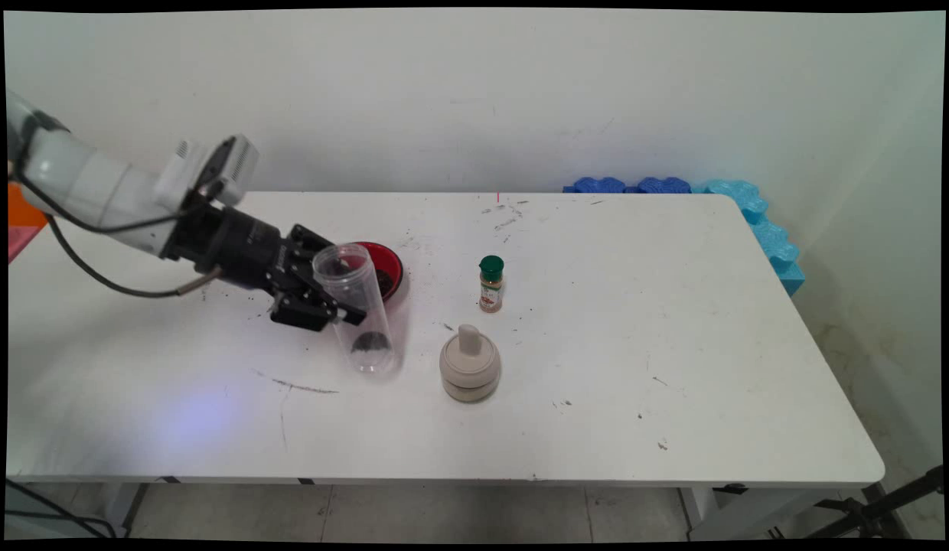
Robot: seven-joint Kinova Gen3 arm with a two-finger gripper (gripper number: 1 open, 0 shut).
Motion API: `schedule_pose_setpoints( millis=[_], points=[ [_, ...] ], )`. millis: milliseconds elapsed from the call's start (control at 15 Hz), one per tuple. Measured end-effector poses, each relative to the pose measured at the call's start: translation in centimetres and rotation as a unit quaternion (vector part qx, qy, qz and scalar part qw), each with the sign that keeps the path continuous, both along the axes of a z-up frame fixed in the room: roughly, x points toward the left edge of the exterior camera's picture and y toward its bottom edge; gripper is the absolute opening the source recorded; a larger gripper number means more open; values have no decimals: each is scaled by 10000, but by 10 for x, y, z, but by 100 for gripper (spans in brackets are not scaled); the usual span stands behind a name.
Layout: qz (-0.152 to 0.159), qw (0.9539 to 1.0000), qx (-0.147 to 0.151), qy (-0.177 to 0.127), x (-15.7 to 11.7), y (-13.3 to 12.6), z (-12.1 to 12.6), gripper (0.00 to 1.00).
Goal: Place the picked object on the table
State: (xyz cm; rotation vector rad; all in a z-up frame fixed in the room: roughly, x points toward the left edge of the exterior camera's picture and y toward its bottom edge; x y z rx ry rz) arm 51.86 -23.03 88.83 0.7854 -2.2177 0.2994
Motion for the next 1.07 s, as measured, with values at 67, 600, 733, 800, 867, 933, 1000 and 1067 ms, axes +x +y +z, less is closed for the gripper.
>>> schedule_pose_setpoints(
  millis=[67, 600, 733, 800, 867, 933, 1000, 1067],
  points=[
    [2, 10000, 20, -13, -2, 0, -6, 0],
    [10, 9999, 107, -84, -14, -5, -41, 0],
    [10, 9999, 102, -93, -16, -6, -45, 0],
    [10, 9999, 95, -98, -17, -6, -48, 0],
    [12, 9999, 86, -103, -17, -7, -49, 100],
    [21, 9999, 74, -108, -17, -7, -50, 100],
    [24, 9999, 65, -113, -18, -8, -51, 100],
    [21, 9999, 61, -117, -18, -8, -52, 100]
  ],
)
